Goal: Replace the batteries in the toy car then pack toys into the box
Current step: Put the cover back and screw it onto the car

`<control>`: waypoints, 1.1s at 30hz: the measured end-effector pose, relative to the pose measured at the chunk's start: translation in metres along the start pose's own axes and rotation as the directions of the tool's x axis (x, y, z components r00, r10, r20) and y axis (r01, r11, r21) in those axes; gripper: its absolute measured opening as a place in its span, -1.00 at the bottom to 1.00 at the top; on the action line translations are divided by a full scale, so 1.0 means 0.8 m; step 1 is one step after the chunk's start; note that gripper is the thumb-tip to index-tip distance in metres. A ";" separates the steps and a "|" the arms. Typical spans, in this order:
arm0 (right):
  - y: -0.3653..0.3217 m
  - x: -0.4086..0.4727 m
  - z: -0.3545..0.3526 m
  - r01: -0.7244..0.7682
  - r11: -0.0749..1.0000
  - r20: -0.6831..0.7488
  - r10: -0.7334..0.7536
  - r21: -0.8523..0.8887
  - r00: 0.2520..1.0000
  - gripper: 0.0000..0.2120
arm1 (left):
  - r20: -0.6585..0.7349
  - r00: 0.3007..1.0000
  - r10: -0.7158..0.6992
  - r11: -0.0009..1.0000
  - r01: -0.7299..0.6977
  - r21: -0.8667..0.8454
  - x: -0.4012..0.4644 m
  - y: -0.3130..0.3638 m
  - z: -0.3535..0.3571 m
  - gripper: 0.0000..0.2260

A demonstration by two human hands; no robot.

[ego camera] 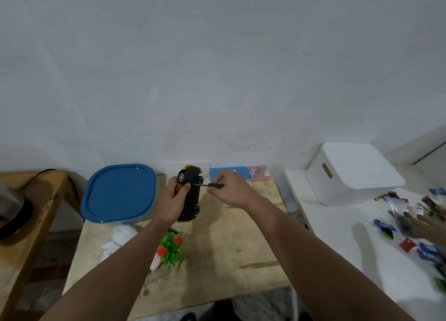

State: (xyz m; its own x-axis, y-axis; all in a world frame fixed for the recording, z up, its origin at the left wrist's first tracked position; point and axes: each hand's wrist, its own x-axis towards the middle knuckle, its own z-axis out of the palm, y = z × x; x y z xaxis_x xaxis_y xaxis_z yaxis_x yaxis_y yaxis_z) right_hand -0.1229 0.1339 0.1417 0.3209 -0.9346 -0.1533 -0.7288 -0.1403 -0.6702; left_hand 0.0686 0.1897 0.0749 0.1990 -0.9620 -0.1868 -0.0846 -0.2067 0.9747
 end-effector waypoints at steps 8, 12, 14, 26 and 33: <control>-0.006 -0.003 -0.003 -0.035 0.998 0.025 0.037 -0.046 0.999 -0.78 | 0.009 1.000 -0.006 1.000 0.006 -0.013 -0.005 0.001 0.002 -0.83; -0.009 -0.003 -0.006 -0.044 0.997 0.035 0.046 -0.069 0.998 -0.76 | 0.012 1.000 -0.020 1.000 0.020 -0.003 -0.007 0.002 0.004 -0.81; -0.013 -0.006 -0.005 -0.038 0.991 0.044 0.044 -0.128 0.998 -0.66 | 0.016 0.999 -0.028 1.000 0.028 -0.012 -0.011 0.001 0.004 -0.82; -0.019 -0.020 -0.011 -0.091 0.988 0.017 0.094 -0.122 0.995 -0.73 | 0.003 1.000 -0.023 1.000 0.023 0.011 -0.024 0.001 0.012 -0.87; -0.030 -0.028 -0.008 -0.063 0.971 0.012 0.068 -0.231 0.998 -0.63 | -0.002 1.000 -0.016 1.000 0.016 0.007 -0.025 -0.003 0.013 -0.85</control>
State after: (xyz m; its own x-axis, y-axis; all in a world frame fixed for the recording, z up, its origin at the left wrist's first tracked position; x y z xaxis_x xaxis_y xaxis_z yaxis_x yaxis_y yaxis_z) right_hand -0.1164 0.1562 0.1654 0.2778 -0.9381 -0.2069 -0.8678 -0.1527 -0.4728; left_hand 0.0548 0.2078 0.0754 0.2028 -0.9581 -0.2025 -0.0878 -0.2237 0.9707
